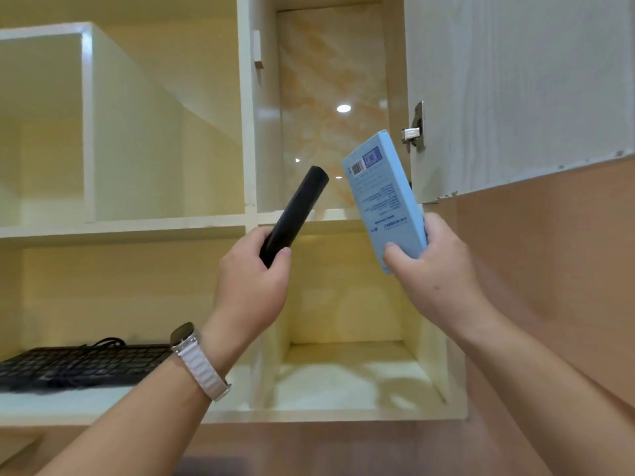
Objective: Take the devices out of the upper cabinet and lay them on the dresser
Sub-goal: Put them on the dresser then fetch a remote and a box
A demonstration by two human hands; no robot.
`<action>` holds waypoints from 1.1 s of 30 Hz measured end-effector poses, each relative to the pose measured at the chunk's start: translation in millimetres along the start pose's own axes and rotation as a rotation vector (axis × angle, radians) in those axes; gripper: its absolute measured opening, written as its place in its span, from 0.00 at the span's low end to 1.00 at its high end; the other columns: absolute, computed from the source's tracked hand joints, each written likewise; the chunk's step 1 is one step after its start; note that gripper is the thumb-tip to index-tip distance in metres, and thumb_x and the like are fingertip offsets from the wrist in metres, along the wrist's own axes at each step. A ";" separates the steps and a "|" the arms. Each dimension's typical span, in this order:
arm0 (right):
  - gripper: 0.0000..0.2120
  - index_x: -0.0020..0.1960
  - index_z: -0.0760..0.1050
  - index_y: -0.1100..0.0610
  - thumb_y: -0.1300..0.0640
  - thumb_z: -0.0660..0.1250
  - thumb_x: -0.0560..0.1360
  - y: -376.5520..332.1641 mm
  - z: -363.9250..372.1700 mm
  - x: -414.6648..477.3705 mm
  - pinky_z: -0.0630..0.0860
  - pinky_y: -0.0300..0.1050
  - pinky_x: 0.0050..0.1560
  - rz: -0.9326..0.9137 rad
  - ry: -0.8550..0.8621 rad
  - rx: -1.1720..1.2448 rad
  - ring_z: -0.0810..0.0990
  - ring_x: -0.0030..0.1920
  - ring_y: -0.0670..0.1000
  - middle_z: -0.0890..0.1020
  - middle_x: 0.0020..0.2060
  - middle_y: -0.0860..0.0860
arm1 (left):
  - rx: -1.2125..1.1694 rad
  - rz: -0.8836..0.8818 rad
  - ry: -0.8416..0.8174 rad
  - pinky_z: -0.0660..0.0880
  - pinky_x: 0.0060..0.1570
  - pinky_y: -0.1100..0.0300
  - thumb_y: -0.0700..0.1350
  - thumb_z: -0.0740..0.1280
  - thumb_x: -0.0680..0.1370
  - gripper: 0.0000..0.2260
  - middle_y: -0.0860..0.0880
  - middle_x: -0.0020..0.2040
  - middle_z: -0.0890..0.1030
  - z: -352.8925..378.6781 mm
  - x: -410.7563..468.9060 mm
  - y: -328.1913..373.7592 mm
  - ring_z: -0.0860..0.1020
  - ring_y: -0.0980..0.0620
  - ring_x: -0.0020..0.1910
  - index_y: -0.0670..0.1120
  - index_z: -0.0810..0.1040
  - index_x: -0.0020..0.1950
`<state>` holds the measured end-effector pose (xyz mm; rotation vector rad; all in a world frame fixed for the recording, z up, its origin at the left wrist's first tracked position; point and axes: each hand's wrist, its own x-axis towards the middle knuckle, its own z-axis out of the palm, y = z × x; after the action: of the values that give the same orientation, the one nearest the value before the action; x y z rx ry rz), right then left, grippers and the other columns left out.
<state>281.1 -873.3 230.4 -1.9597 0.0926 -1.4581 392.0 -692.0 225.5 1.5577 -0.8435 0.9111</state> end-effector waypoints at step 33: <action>0.11 0.57 0.73 0.60 0.67 0.66 0.76 -2.2 41.1 -279.7 0.84 0.49 0.43 0.695 0.453 -0.191 0.85 0.47 0.51 0.84 0.51 0.52 | -1.033 -0.633 -0.803 0.78 0.36 0.59 0.40 0.65 0.78 0.05 0.49 0.38 0.81 23.4 -215.3 -82.0 0.82 0.52 0.38 0.50 0.77 0.48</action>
<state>213.0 -730.1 -3.6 -1.4584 1.0350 -1.3968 369.8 -691.7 -5.0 1.0653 -1.0183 -0.6227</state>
